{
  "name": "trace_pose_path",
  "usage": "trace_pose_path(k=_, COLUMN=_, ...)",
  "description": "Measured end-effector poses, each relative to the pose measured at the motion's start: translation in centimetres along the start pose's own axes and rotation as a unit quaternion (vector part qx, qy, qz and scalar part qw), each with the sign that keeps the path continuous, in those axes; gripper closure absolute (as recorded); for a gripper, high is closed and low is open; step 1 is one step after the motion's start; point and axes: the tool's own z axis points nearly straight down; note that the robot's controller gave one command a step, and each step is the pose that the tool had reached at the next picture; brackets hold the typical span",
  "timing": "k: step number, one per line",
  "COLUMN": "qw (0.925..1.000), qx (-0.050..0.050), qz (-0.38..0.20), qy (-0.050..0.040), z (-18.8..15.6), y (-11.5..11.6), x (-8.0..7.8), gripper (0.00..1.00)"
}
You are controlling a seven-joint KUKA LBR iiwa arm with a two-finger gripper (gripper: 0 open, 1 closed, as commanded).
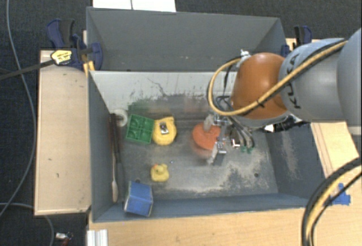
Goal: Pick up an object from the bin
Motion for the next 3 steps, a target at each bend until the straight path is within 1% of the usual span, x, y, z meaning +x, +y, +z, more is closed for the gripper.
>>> trace_pose_path(k=1, qw=0.9999, qx=-0.002, qz=0.008, qy=-0.0065, z=0.8, y=0.1, x=-1.3, gripper=1.00)
trace_pose_path(k=2, qw=0.9999, qx=-0.002, qz=0.009, qy=-0.0064, z=0.8, y=0.1, x=-1.3, gripper=1.00)
trace_pose_path(k=3, qw=1.0000, qx=-0.001, qz=0.006, qy=-0.0026, z=-5.7, y=-0.2, x=-0.1, gripper=1.00)
